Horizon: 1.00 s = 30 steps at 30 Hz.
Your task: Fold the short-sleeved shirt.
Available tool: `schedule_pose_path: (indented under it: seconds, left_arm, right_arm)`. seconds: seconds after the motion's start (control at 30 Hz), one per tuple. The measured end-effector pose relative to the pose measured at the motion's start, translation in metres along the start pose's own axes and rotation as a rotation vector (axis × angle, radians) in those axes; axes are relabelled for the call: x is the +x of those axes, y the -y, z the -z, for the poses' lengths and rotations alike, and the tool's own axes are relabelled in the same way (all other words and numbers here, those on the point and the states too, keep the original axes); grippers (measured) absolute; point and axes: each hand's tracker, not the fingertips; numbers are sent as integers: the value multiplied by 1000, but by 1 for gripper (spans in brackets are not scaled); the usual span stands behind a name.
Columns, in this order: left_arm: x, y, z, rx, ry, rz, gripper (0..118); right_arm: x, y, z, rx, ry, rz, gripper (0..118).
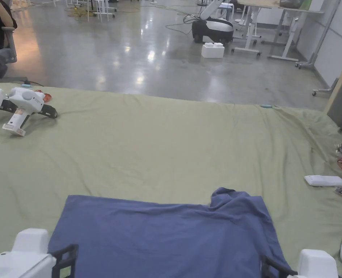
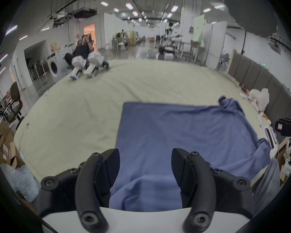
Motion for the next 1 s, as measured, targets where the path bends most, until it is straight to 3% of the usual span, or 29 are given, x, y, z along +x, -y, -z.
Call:
schedule_pose_path:
  seconds: [0.1, 0.23, 0.3, 0.43, 0.47, 0.5, 0.63, 1.0]
  left_arm:
    - [22, -13, -3, 119, 6, 11, 66]
    - [49, -23, -16, 296, -8, 1, 54]
    - [58, -25, -23, 365, -25, -2, 39]
    - [68, -23, -29, 426, -45, 34, 10]
    - [68, -23, -29, 431, -56, 36, 5]
    - [66, -24, -28, 432, -62, 36, 0]
    - [45, -30, -13, 403, -82, -2, 0]
    - [-46, -75, 116, 54, -52, -94, 0]
  right_arm:
    - [-21, -7, -1, 162, -80, 38, 81]
    - [-52, -22, -5, 303, -92, 20, 72]
    - [-64, -28, -6, 340, -88, 16, 56]
    - [-80, -36, -6, 418, -30, 19, 11]
    - [-83, -37, -6, 435, -25, 11, 8]
    - [-84, -38, -3, 441, -26, 3, 8]
    - [-85, -41, 9, 442, 2, -13, 4]
    - [-75, -34, 48, 329, 8, -16, 3]
